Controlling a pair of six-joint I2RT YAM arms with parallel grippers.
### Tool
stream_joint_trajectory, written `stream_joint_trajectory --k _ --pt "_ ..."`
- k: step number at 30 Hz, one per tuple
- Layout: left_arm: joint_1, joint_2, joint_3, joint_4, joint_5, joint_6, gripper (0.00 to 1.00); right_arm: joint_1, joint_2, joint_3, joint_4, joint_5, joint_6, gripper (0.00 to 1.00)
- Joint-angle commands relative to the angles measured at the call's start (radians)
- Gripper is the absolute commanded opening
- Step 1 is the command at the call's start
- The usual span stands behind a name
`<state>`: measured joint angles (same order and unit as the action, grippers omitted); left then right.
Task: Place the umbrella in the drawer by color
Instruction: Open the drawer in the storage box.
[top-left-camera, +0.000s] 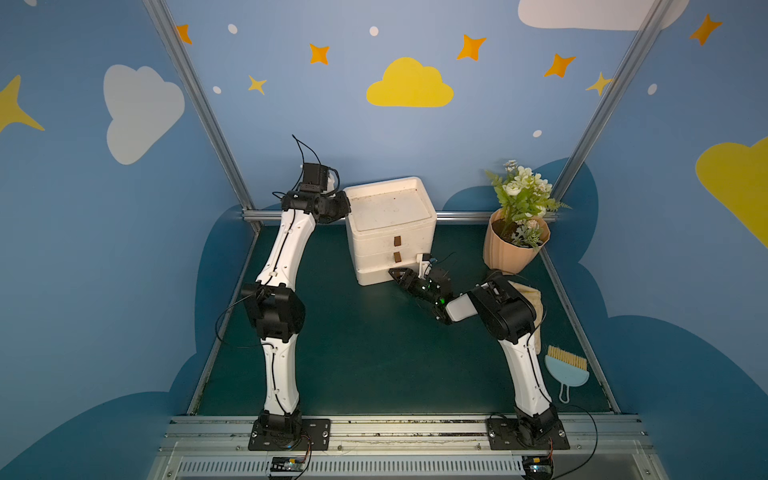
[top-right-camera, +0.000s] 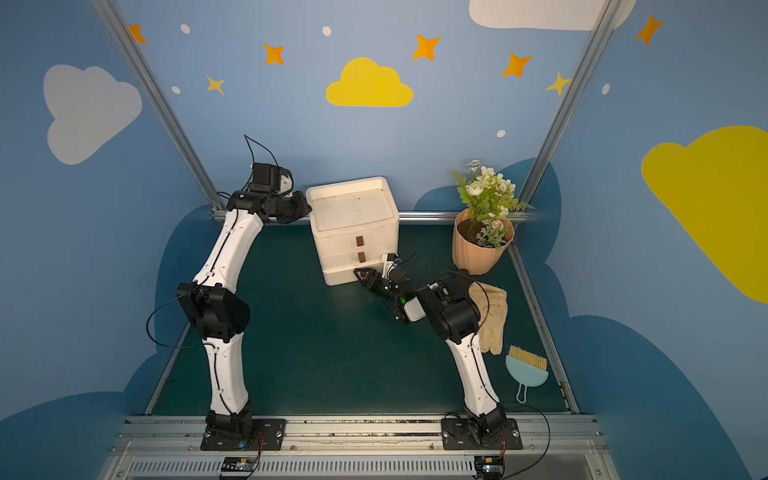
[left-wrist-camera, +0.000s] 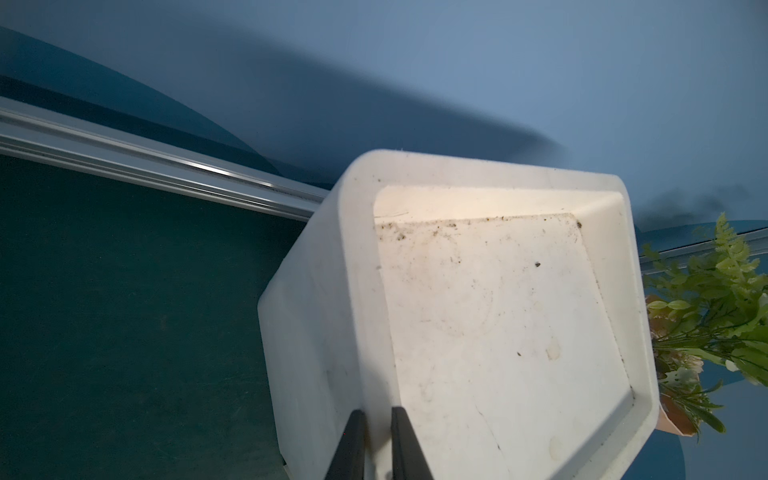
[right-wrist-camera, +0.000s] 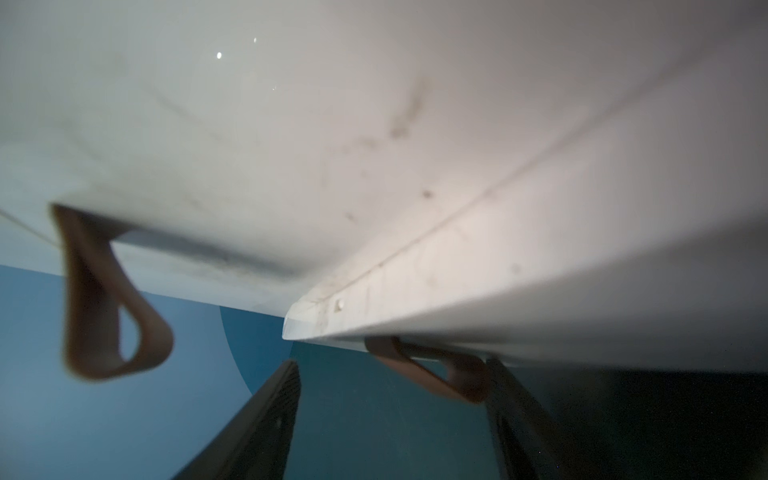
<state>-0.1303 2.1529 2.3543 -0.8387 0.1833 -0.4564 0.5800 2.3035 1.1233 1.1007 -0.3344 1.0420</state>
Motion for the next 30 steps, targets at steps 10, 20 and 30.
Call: stream_joint_trajectory --k 10,20,30 --pt "-0.046 0.055 0.005 0.002 0.088 0.009 0.15 0.004 -0.039 -0.041 0.11 0.01 -0.039 0.61" --pt "-0.047 0.055 0.002 -0.003 0.085 0.014 0.15 0.001 -0.034 -0.036 0.141 -0.011 -0.031 0.53" --pt "-0.046 0.056 0.003 -0.002 0.086 0.014 0.15 0.0 -0.021 -0.022 0.142 -0.003 -0.032 0.49"
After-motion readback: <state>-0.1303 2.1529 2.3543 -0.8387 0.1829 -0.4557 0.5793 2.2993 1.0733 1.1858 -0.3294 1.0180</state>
